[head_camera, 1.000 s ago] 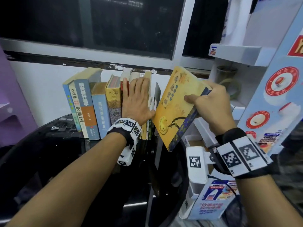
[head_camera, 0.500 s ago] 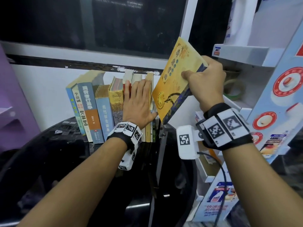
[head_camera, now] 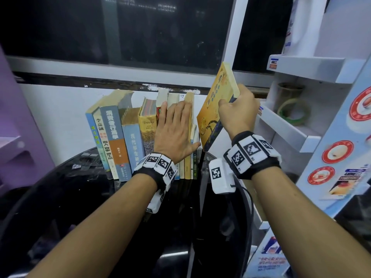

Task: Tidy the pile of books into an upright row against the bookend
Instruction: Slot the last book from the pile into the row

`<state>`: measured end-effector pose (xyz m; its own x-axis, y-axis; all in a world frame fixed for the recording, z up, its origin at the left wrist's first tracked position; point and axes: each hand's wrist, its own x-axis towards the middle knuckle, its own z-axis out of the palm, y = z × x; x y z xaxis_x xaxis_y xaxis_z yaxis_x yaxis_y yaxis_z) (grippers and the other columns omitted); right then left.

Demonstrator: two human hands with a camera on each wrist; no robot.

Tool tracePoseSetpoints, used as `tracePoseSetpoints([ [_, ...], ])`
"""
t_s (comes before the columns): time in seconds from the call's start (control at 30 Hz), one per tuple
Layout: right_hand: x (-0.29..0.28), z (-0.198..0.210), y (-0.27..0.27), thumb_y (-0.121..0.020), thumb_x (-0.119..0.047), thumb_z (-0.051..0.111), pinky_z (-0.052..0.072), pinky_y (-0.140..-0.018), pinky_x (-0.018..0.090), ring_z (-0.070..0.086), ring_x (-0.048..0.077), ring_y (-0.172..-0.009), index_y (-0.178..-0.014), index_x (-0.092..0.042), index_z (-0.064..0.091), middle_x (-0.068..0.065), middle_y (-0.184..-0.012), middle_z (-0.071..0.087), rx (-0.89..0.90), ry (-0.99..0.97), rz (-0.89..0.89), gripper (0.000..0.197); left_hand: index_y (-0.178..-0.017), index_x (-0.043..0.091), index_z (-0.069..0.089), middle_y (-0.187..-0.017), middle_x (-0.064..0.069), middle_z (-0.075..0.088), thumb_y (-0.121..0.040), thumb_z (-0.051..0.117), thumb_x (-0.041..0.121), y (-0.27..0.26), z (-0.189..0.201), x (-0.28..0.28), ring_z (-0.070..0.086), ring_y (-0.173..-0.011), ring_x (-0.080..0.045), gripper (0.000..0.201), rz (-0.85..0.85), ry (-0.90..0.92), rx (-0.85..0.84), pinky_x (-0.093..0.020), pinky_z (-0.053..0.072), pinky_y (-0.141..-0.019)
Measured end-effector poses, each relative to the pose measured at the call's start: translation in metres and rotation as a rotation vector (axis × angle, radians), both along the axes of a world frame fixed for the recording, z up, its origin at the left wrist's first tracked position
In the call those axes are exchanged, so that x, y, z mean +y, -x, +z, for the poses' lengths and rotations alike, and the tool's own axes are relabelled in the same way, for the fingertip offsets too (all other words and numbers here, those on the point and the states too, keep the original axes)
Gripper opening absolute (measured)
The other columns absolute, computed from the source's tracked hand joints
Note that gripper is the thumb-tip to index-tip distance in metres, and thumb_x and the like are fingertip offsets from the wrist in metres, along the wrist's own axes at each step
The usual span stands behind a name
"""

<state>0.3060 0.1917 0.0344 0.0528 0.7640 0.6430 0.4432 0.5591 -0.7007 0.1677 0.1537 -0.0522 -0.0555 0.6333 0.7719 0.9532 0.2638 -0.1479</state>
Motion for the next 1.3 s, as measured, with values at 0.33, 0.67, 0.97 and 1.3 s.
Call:
tracePoseSetpoints([
  [0.33, 0.002, -0.032, 0.006, -0.086, -0.005, 0.054, 0.049, -0.073, 0.026, 0.048, 0.002, -0.071, -0.137, -0.031, 0.045, 0.001, -0.084, 0.056, -0.036, 0.121, 0.085, 0.057, -0.142, 0.001, 0.03, -0.14, -0.014, 0.041, -0.065, 0.058, 0.074, 0.001, 0.002, -0.001, 0.034, -0.133, -0.032, 0.111, -0.013, 0.012, 0.033, -0.049, 0.007, -0.119],
  [0.67, 0.002, -0.051, 0.003, -0.09, -0.015, 0.057, 0.031, -0.075, 0.007, 0.041, -0.011, -0.064, -0.142, -0.031, 0.047, 0.008, -0.104, 0.068, -0.163, 0.112, 0.158, 0.055, -0.139, 0.005, 0.034, -0.134, -0.011, 0.042, -0.063, 0.062, 0.071, 0.004, 0.015, -0.002, 0.04, -0.125, -0.03, 0.104, -0.059, 0.064, 0.063, -0.047, 0.016, -0.118],
  [0.97, 0.005, -0.053, 0.005, -0.09, -0.01, 0.054, 0.042, -0.096, 0.031, 0.049, 0.026, -0.111, -0.143, -0.033, 0.043, 0.014, -0.116, 0.064, -0.292, 0.198, 0.153, 0.059, -0.14, 0.011, 0.033, -0.139, -0.007, 0.043, -0.062, 0.065, 0.073, 0.014, 0.027, -0.002, 0.04, -0.128, -0.027, 0.105, -0.105, 0.131, 0.064, -0.044, 0.022, -0.111],
  [1.3, 0.015, -0.05, 0.021, -0.086, -0.011, 0.058, 0.046, -0.101, 0.037, 0.052, 0.03, -0.12, -0.141, -0.037, 0.045, 0.012, -0.125, 0.06, -0.291, 0.282, 0.163, 0.062, -0.141, 0.021, 0.034, -0.142, -0.002, 0.047, -0.056, 0.069, 0.075, 0.022, 0.049, 0.0, 0.044, -0.128, -0.025, 0.107, -0.103, 0.248, 0.007, -0.042, 0.028, -0.107],
])
